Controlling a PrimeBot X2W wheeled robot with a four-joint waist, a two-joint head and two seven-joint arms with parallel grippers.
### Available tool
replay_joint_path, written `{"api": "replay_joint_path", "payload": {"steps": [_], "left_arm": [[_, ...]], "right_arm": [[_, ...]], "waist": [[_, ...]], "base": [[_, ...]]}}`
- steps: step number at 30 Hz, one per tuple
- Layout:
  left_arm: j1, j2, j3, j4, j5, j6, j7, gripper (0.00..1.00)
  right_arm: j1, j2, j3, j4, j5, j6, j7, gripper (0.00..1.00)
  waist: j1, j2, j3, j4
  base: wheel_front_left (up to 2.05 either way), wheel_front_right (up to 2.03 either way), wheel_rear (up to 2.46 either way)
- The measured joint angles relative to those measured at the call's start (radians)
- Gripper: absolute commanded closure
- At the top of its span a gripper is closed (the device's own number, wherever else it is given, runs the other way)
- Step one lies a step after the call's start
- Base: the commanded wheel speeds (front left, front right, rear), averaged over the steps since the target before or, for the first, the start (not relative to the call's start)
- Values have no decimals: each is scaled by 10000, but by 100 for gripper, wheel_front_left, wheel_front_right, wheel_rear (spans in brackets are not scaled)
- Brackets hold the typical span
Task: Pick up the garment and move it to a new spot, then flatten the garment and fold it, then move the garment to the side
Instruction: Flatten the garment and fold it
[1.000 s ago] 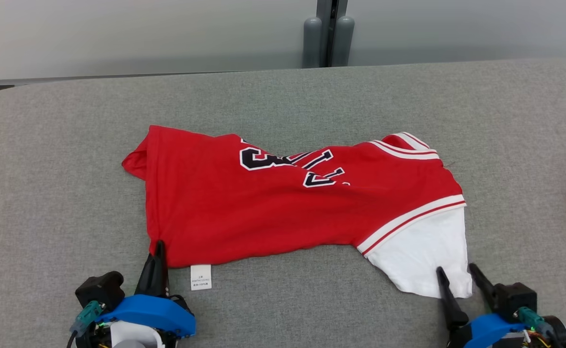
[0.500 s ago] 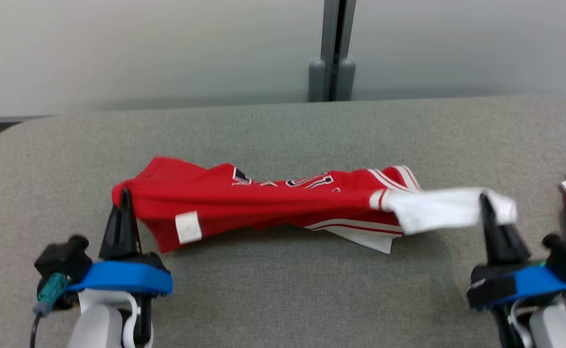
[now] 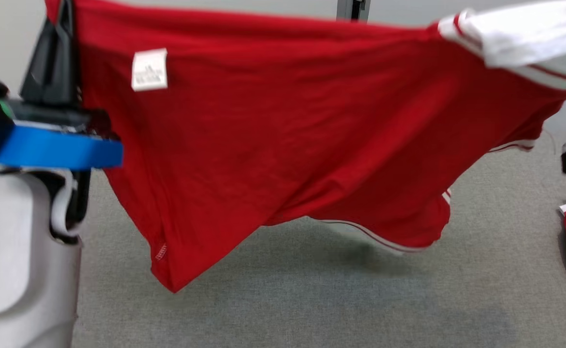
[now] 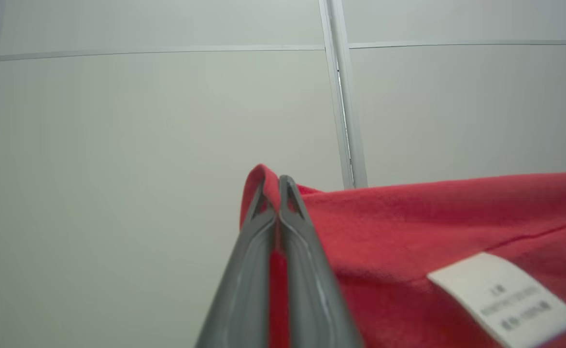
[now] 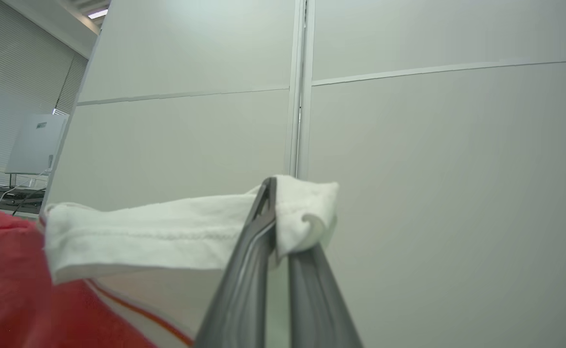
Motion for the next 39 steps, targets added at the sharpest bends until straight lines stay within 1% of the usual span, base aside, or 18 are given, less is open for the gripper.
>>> {"api": "replay_joint_path", "payload": {"steps": [3,6,8,10,13,17,20,23,25,27,28,32,34,37,39], "left_arm": [[-602,134,-96,-169,-435,0,890,100],[-1172,307,-155,-142,-491,2,1463,100],[-1423,138,-123,77,-696,79,1601,100],[-1764,10,-119,472,-744,161,1670,100],[-2577,-203,-81,1323,-759,303,1277,100],[-4215,-416,-31,2508,-470,527,130,100],[-5179,-562,31,3313,-391,591,-500,100],[-5426,-648,36,4021,-385,570,-796,100],[-5270,-606,-13,4387,-270,500,-897,100],[-4760,-523,-140,4629,42,500,-978,100],[-4345,-614,-31,4729,-42,531,-993,100],[-2227,-1076,675,4612,-305,581,-1003,100],[-932,-1415,1039,4704,-462,497,-1003,100],[873,-1808,1406,4980,-581,403,-1001,100],[1850,-1918,1475,5175,-708,270,-1003,100]], "right_arm": [[-832,-558,282,215,142,0,25,100],[-1758,-986,709,652,224,0,125,100],[-2399,-1269,1131,1112,199,0,130,100],[-3065,-1419,1561,1751,92,0,130,100],[-4229,-1526,2036,2769,-182,0,115,100],[-6127,-1507,1981,3816,-608,0,48,100],[-7194,-1384,1726,4034,-930,0,31,100],[-7485,-1131,1475,4027,-982,2,27,100],[-7196,-1024,1417,3912,-905,2,25,100],[-6509,-978,1233,3760,-696,2,21,100],[-5998,-968,1210,3657,-617,2,19,100],[-3523,-721,1210,3312,-104,10,25,100],[-2179,-454,980,3204,313,10,27,100],[-68,29,721,3037,633,12,35,100],[1242,305,583,2886,767,12,36,100]], "waist": [[-1,0,107,10],[1,0,438,-47],[1,0,727,-76],[2,0,1081,-131],[3,0,1635,-172],[4,0,2356,-170],[4,0,2758,-112],[4,0,2984,-86],[4,0,2992,-161],[2,0,2957,-251],[2,0,2924,-284],[2,0,2776,-449],[2,0,2665,-522],[2,0,2426,-596],[1,0,2221,-619]], "base": [[0,0,0],[0,0,0],[0,0,0],[0,0,0],[0,0,0],[0,0,0],[0,0,0],[0,0,0],[0,0,0],[0,0,0],[0,0,0],[0,0,0],[0,0,0],[0,0,0],[0,0,0]]}}
